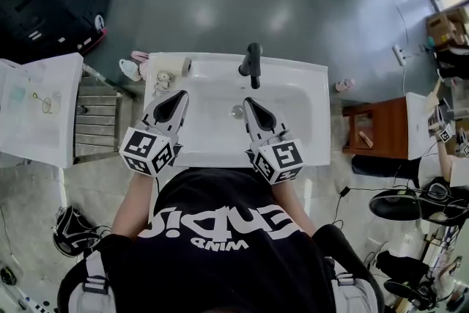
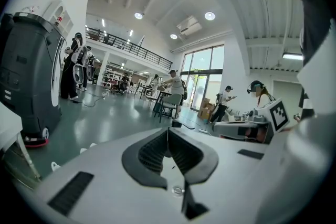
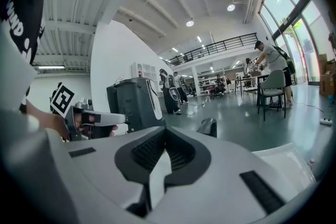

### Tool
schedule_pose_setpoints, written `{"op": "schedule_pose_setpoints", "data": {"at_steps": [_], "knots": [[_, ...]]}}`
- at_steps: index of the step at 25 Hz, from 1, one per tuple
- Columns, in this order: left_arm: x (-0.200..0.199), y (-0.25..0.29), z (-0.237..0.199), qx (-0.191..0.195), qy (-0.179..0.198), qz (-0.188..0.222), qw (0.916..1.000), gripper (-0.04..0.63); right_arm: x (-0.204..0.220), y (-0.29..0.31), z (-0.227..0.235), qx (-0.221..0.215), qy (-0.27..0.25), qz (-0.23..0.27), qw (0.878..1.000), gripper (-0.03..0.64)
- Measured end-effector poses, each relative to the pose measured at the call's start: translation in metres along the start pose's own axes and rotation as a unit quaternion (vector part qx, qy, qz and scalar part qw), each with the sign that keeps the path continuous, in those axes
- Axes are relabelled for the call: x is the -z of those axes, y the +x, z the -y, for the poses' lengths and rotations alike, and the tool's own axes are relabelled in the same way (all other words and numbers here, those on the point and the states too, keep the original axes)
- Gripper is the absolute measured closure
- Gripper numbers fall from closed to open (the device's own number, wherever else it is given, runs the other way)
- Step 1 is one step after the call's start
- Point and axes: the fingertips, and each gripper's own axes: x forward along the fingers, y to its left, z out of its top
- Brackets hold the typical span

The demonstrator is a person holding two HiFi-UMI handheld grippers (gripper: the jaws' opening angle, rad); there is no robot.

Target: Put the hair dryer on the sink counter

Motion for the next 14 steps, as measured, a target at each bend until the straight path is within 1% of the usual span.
{"op": "schedule_pose_setpoints", "data": {"at_steps": [8, 14], "knots": [[0.0005, -0.0001, -0.0045, -0.007, -0.002, -0.004, 1.0000, 0.574, -0.0012, 0.0030, 0.0006, -0.002, -0.004, -0.003, 1.000, 0.598], [0.0018, -0.0034, -0.0076, -0.009, -0.036, 0.001, 0.9993, 0.574, -0.0010, 0.0032, -0.0023, -0.004, -0.005, -0.005, 1.000, 0.598]]}}
